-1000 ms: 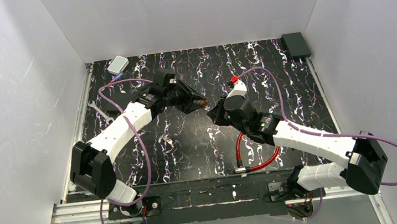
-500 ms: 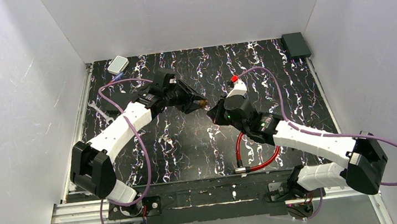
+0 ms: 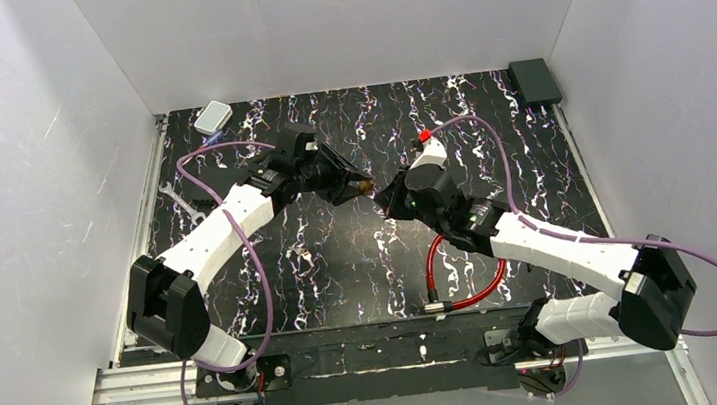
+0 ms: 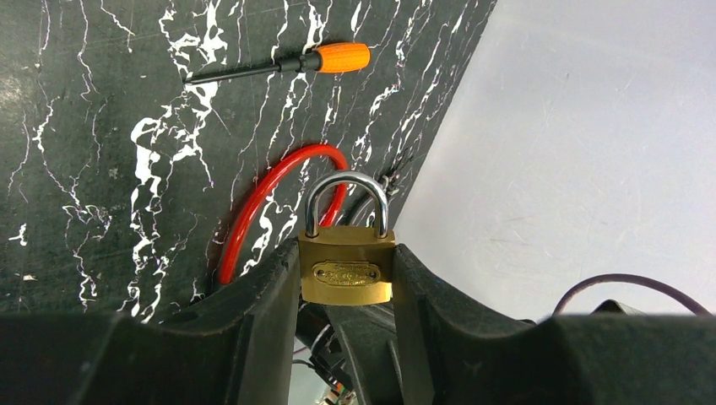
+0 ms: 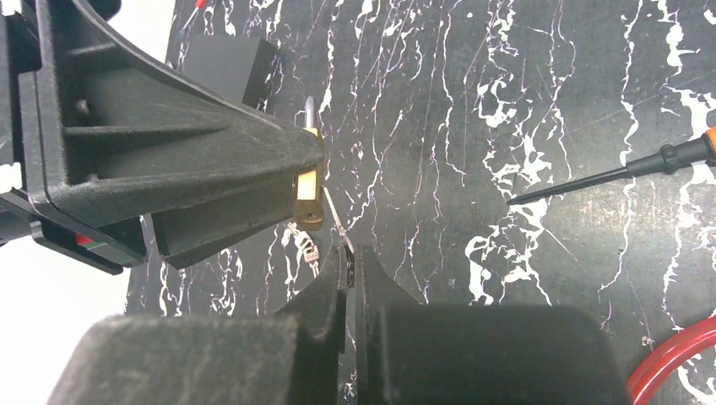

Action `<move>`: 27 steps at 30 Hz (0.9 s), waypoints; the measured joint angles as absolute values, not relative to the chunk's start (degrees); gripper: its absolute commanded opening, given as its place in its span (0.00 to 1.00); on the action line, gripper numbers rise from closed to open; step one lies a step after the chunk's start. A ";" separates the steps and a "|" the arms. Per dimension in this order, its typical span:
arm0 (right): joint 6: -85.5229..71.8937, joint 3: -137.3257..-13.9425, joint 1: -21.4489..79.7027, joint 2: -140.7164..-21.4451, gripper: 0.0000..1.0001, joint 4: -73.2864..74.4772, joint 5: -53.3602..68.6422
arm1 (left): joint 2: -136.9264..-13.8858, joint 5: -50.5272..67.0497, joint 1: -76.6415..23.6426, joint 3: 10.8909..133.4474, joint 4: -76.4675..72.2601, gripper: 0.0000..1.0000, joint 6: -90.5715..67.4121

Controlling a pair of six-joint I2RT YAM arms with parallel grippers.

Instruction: Unlock with the key

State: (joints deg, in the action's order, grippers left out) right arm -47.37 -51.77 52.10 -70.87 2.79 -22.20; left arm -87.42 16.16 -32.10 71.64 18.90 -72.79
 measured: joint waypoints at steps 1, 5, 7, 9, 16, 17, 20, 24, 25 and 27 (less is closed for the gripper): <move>-47.37 -51.77 52.10 -71.05 0.01 2.87 -21.89 | -87.44 16.05 -32.10 71.61 18.94 0.00 -72.73; -47.42 -51.64 52.10 -71.18 0.01 2.83 -21.23 | -87.42 14.28 -32.10 71.64 19.97 0.00 -72.38; -47.55 -51.40 52.10 -70.94 0.01 2.83 -20.99 | -87.42 12.99 -32.10 71.61 20.71 0.00 -72.18; -47.86 -50.76 52.10 -70.57 0.01 2.79 -20.10 | -87.42 11.49 -32.10 71.64 21.65 0.00 -72.01; -49.21 -50.72 52.12 -71.31 0.01 2.35 -15.00 | -87.24 8.78 -32.10 71.61 22.87 0.00 -71.99; -49.34 -50.74 52.12 -71.59 0.01 2.02 -14.57 | -87.22 8.51 -32.10 71.61 22.94 0.00 -71.99; -49.56 -50.78 52.12 -72.55 0.01 1.39 -13.26 | -87.18 8.05 -32.10 71.64 22.98 0.00 -71.94; -49.60 -50.78 52.12 -73.36 0.01 1.10 -12.53 | -87.18 7.84 -32.10 71.61 22.98 0.00 -71.75; -49.63 -50.78 52.12 -73.49 0.01 1.10 -12.47 | -87.18 7.81 -32.10 71.64 22.98 0.00 -71.70; -49.65 -50.78 52.12 -73.58 0.01 1.10 -12.47 | -87.18 7.77 -32.10 71.61 22.98 0.00 -71.59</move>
